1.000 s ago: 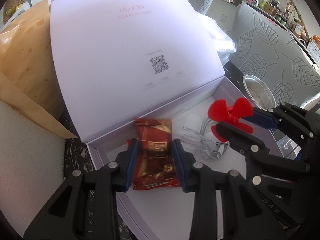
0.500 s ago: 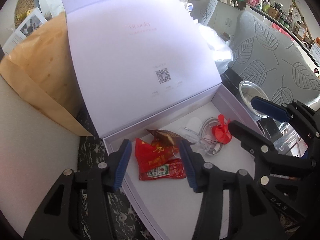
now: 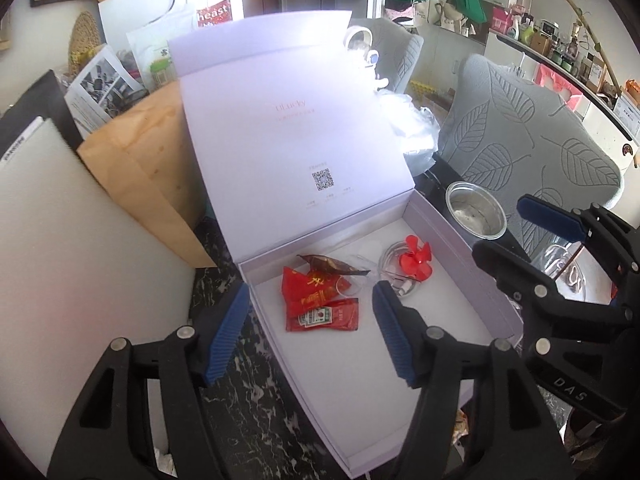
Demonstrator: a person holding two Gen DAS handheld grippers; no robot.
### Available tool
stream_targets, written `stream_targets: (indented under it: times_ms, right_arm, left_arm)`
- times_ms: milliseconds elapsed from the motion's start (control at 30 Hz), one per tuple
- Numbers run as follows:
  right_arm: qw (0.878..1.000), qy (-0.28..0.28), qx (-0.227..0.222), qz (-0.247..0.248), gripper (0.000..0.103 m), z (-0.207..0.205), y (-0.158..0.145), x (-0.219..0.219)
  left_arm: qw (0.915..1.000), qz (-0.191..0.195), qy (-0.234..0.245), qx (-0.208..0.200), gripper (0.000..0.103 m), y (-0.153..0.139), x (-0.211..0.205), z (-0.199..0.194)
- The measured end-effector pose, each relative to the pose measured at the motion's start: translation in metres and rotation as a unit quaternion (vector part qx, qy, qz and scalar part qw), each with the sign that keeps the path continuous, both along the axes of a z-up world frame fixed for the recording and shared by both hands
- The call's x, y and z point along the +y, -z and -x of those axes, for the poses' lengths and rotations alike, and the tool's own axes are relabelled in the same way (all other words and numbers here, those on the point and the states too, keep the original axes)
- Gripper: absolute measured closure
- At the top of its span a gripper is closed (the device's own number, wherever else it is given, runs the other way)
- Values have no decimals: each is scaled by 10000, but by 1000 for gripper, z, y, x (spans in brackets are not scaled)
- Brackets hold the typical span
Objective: Organize objects
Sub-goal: 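Open both grippers to drop the chocolate packet and red fan into the box, then withdraw both grippers from the box toward the remaining red packets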
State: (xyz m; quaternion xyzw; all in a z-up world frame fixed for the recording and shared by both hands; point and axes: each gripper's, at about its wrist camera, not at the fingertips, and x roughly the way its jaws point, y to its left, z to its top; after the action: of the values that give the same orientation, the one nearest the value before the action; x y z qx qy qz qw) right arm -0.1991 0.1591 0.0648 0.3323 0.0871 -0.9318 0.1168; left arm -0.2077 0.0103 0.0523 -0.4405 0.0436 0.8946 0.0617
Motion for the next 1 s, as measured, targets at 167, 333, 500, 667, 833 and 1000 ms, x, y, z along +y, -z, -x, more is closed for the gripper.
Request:
stream_targets:
  times_ms: [167, 333, 500, 667, 833, 1000]
  right_arm:
    - [9998, 54, 154, -68, 34, -23, -16, 2]
    - [9996, 85, 259, -7, 32, -47, -29, 7]
    - [9994, 105, 318, 45, 32, -70, -37, 12]
    - [9992, 191, 337, 59, 31, -91, -41, 18]
    - [9992, 259, 309, 47, 31, -109, -39, 23]
    - [9992, 307, 248, 9, 31, -123, -32, 27]
  left_arm:
    - [9998, 81, -54, 155, 33, -15, 0, -22]
    - [9995, 50, -120, 289, 30, -30, -1, -46]
    - [9992, 86, -111, 374, 27, -41, 1, -70]
    - [9988, 126, -42, 463, 24, -48, 5, -93]
    - [9987, 106, 53, 500, 20, -49, 11, -111]
    - [9989, 100, 138, 437, 20, -44, 16, -124]
